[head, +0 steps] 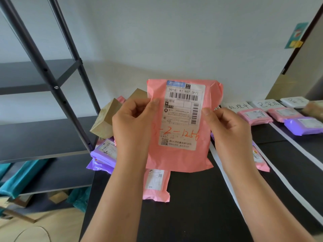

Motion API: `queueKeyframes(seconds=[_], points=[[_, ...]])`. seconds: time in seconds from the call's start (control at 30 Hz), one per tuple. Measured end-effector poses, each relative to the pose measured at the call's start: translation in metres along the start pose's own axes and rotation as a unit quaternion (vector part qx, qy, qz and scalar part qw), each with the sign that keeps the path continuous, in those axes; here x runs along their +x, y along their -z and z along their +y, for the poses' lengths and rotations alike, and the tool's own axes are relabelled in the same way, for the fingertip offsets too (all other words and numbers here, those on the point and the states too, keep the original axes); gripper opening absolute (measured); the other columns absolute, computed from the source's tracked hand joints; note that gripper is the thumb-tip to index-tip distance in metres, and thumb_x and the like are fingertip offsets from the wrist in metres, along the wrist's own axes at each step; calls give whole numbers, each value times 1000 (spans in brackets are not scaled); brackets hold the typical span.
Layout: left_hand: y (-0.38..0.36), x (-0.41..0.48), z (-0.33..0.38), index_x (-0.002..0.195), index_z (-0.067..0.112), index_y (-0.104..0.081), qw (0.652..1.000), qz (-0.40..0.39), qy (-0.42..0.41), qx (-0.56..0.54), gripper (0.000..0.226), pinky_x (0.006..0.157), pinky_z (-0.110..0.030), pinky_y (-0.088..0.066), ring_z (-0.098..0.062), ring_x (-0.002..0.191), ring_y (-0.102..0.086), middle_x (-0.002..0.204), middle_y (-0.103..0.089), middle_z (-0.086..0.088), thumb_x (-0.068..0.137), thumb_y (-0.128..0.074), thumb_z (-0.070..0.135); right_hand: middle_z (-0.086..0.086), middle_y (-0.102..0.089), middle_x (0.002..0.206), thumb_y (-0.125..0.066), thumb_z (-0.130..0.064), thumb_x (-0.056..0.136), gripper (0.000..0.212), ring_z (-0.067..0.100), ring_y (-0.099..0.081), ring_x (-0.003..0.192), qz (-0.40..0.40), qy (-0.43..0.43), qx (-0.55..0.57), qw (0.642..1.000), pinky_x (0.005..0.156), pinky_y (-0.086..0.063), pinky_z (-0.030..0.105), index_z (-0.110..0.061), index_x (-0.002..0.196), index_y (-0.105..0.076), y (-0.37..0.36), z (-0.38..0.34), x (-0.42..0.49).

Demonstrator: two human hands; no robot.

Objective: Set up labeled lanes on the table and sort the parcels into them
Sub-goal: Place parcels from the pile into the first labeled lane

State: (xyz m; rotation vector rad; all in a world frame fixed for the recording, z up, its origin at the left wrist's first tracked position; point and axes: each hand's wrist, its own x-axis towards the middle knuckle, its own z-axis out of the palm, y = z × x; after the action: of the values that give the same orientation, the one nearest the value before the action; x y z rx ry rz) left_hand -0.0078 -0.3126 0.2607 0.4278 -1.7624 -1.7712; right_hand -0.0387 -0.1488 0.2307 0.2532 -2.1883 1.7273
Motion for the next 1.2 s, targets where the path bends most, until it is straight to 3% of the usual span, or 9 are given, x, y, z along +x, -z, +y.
queueKeyframes(seconds=[0.1, 0.23, 0.5, 0.67, 0.77, 0.87, 1.03, 1.13, 1.2], points=[[2, -3, 3, 71, 23, -70, 1000, -15, 11, -18, 17, 64, -25, -59, -8, 66, -68, 76, -75, 6, 86, -76, 26, 9, -65, 73, -61, -37, 95, 39, 35, -61, 75, 9, 0, 7, 1000, 61, -49, 42, -6, 72, -56, 2, -3, 0], [2, -4, 3, 74, 20, -70, 998, -36, 30, -38, 15, 69, -36, -61, -18, 72, -71, 82, -76, -1, 86, -75, 27, 12, -69, 80, -60, -39, 95, 40, 38, -65, 82, 9, -16, 10, 1000, 69, -53, 56, -3, 79, -59, 4, -6, 0], [2, -1, -6, 90, 13, -74, 997, -76, 18, -29, 12, 55, -8, -46, 4, 58, -61, 71, -71, 11, 84, -75, 23, 10, -68, 80, -60, -41, 96, 39, 34, -65, 80, 56, -20, -6, 998, 70, -54, 53, -7, 78, -58, 10, -5, 8], [4, 4, -20, 95, 21, -74, 993, -110, 22, 22, 20, 65, -15, -53, -6, 72, -62, 85, -72, 1, 78, -81, 29, 8, -68, 80, -61, -40, 95, 40, 33, -63, 83, 87, -25, 4, 996, 73, -52, 50, -5, 77, -59, 16, -4, 14], [2, 4, -26, 94, 27, -73, 992, -110, 31, 60, 20, 70, -21, -55, -5, 72, -60, 77, -67, 13, 77, -81, 33, 2, -72, 84, -60, -39, 96, 37, 27, -68, 85, 83, -37, 8, 996, 77, -54, 52, -5, 81, -62, 17, -6, 14], [2, 4, -28, 95, 26, -74, 990, -107, 35, 80, 19, 74, -24, -56, -8, 77, -64, 84, -72, 11, 79, -80, 34, -2, -73, 86, -60, -38, 96, 35, 20, -70, 86, 83, -46, 10, 995, 79, -55, 50, -6, 82, -64, 16, -8, 12], [5, 4, -25, 86, 17, -76, 989, -131, 42, 50, 6, 59, -11, -49, 4, 59, -60, 72, -72, 13, 83, -78, 21, -5, -73, 84, -60, -39, 96, 34, 14, -69, 84, 90, -46, 5, 995, 76, -55, 44, -8, 81, -63, 16, -8, 7], [9, 1, -23, 88, 12, -75, 988, -133, 77, -15, 9, 50, -16, -51, -4, 63, -65, 79, -74, 3, 85, -75, 20, -3, -72, 86, -61, -43, 93, 34, 19, -68, 87, 87, -58, 1, 994, 80, -55, 47, -10, 85, -64, 15, -6, 4], [11, 1, -23, 90, 13, -74, 989, -128, 71, -26, 9, 52, -23, -56, -13, 72, -68, 86, -75, -2, 87, -74, 21, -2, -72, 88, -65, -45, 90, 31, 17, -69, 87, 70, -76, -8, 995, 83, -55, 46, -14, 86, -64, 13, -4, 2]])
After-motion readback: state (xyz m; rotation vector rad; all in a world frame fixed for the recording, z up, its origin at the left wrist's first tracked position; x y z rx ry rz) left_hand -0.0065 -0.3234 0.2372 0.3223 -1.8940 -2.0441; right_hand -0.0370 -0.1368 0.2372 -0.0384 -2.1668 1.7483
